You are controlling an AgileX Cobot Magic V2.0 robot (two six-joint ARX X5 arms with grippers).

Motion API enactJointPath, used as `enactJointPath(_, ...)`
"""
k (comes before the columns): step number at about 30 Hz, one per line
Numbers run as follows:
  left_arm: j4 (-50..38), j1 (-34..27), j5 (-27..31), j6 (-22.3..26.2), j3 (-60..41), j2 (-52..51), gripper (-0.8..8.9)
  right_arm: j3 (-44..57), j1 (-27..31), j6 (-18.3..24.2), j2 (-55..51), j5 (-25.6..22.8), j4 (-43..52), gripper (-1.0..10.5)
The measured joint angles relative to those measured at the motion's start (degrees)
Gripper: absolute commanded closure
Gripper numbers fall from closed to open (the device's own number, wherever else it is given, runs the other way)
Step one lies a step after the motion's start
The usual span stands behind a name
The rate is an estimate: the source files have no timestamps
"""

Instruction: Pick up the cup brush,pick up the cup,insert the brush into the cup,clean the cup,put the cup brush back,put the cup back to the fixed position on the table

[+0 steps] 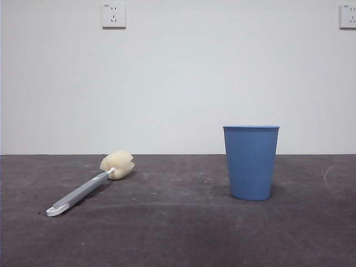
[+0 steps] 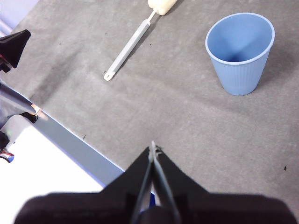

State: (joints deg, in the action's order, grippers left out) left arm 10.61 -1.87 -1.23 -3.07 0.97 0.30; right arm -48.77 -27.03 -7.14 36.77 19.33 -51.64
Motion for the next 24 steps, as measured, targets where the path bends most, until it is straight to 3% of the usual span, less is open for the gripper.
enactJointPath(18, 0.0, 0.0, 0.0, 0.0, 0.0, 0.0, 8.17, 0.0, 0.0, 0.0, 0.0, 0.0, 0.0, 9.5)
enactJointPath(24, 0.0, 0.0, 0.0, 0.0, 0.0, 0.0, 8.17, 0.0, 0.3, 2.9, -1.1, -6.8, 0.0, 9.5)
